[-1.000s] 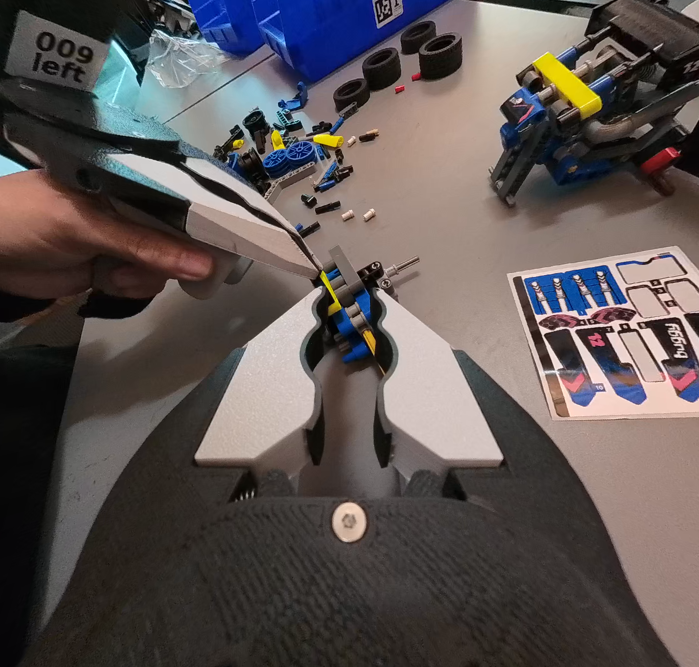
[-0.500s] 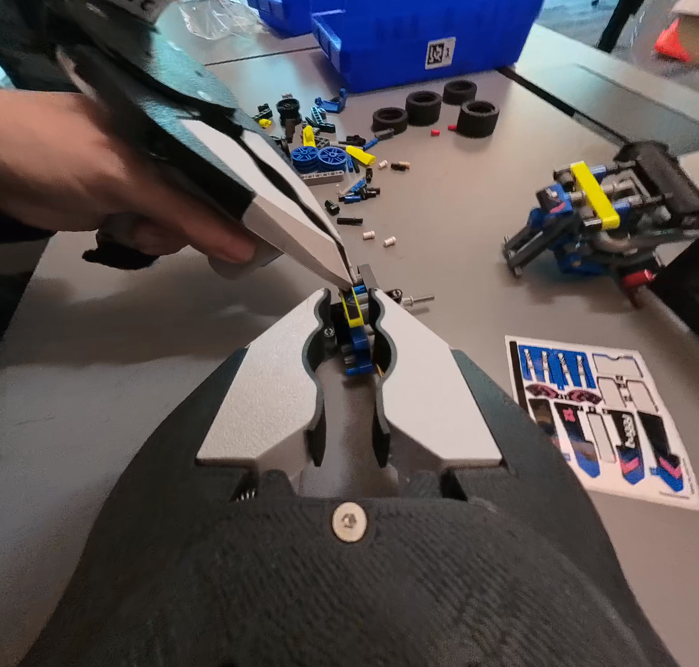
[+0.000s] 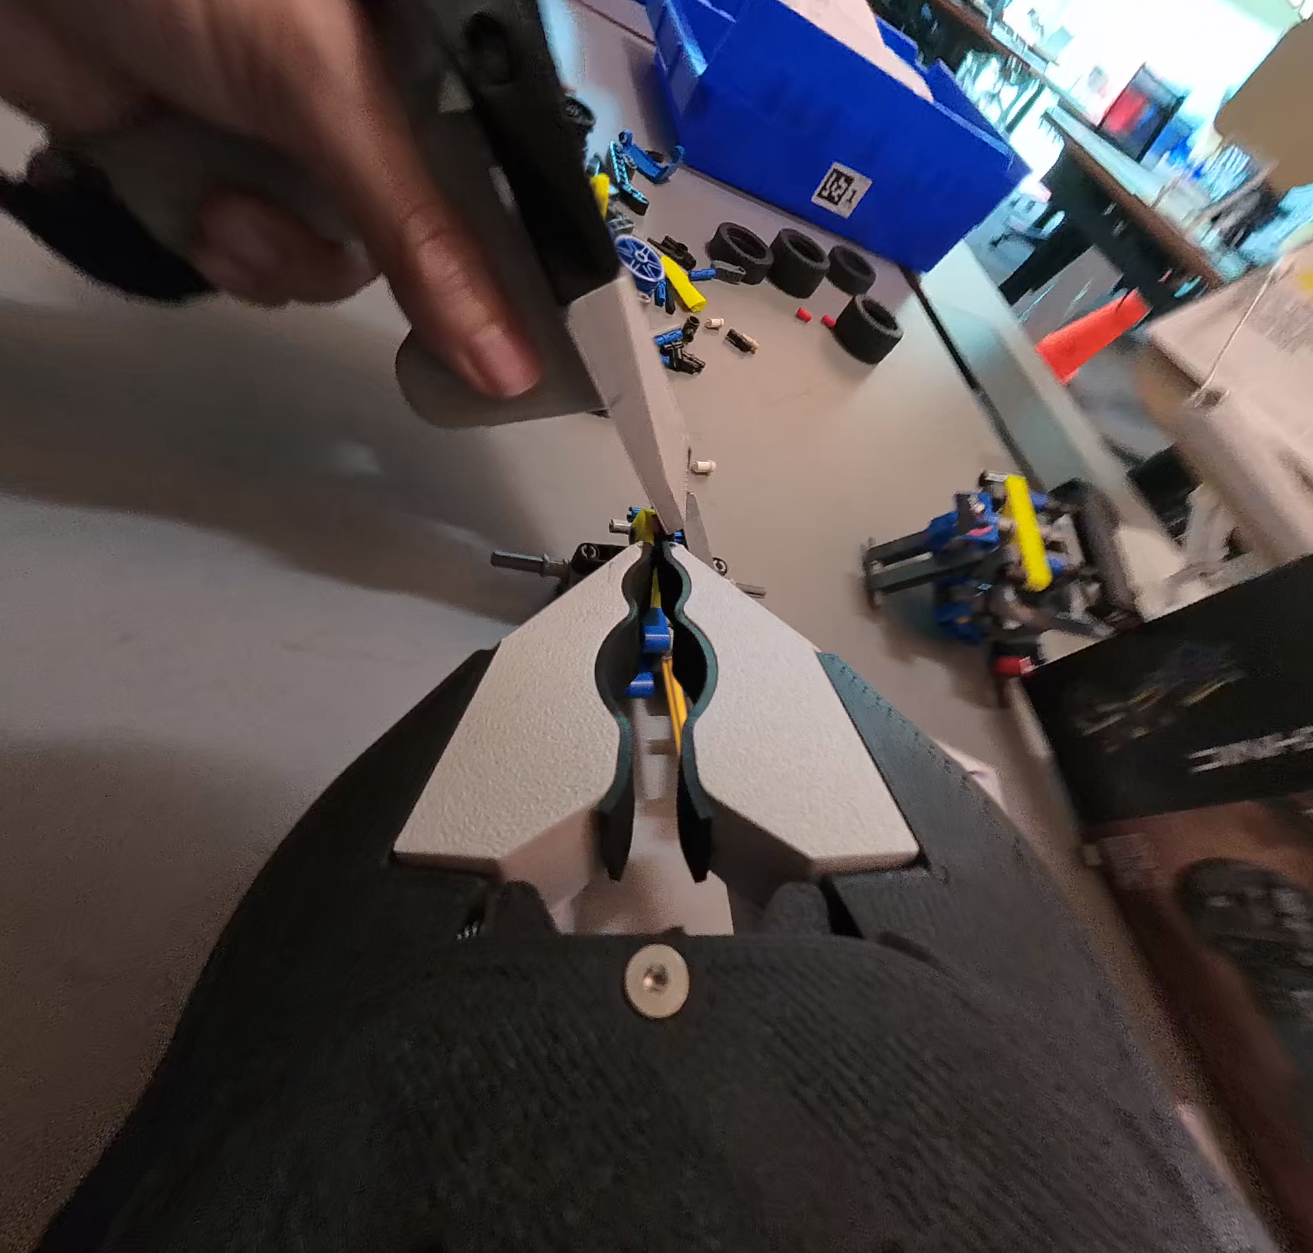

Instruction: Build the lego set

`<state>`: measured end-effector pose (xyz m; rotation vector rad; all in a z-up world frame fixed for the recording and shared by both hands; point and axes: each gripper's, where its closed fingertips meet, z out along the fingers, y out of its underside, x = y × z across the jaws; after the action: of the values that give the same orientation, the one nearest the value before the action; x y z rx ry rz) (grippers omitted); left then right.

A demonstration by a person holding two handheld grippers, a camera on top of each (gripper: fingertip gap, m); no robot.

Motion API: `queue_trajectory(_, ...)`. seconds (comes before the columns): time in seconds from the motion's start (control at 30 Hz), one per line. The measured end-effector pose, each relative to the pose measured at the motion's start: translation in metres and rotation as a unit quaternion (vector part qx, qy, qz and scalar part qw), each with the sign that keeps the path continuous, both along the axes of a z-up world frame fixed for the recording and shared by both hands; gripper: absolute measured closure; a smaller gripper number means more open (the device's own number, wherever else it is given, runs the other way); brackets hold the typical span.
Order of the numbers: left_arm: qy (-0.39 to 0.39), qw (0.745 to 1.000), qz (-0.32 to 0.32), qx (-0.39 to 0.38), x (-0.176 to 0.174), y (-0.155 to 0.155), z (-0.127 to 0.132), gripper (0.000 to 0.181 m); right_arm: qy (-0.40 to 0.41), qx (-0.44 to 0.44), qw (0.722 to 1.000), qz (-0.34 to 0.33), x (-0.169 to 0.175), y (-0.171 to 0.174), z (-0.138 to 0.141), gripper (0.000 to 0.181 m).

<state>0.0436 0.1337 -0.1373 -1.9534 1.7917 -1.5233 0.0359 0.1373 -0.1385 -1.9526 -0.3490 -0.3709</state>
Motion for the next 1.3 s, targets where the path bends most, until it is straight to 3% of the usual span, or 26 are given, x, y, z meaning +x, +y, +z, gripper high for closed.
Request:
queue_trajectory(0.13,0.0,1.0,-0.002,0.005,-0.001,0.0,0.0,0.181,-0.097,-0.012,0.995,0.023,0.002,-0.004,0.001,0.169)
queue_trajectory(0.27,-0.002,1.0,0.001,-0.003,-0.001,0.0,0.0,0.181,-0.17,-0.042,0.981,0.079,-0.001,-0.01,-0.007,0.168)
queue_trajectory(0.53,-0.003,1.0,0.002,-0.007,-0.001,0.0,0.0,0.181,-0.246,0.0,0.967,0.062,0.003,-0.006,0.003,0.164)
queue_trajectory(0.6,-0.004,1.0,0.002,-0.006,-0.001,0.0,0.0,0.181,-0.222,-0.019,0.973,0.061,0.004,-0.006,-0.003,0.16)
queue_trajectory(0.73,-0.005,1.0,0.003,-0.009,-0.002,0.0,0.0,0.181,-0.08,-0.006,0.995,0.064,-0.002,-0.004,0.001,0.166)
queue_trajectory(0.9,-0.007,1.0,0.003,-0.01,-0.002,0.0,0.0,0.181,0.034,-0.019,0.998,0.043,0.005,-0.002,-0.002,0.166)
queue_trajectory(0.97,-0.008,1.0,0.003,-0.01,-0.001,-0.001,0.0,0.181,0.05,-0.034,0.997,0.038,0.006,-0.002,-0.007,0.161)
queue_trajectory(1.1,-0.009,1.0,0.001,-0.007,0.0,-0.001,0.0,0.181,0.028,-0.036,0.998,0.046,0.006,-0.004,-0.008,0.174)
queue_trajectory(1.3,-0.024,1.0,-0.007,0.012,0.001,0.002,0.0,0.181,0.035,-0.034,0.998,0.04,0.006,-0.002,-0.008,0.174)
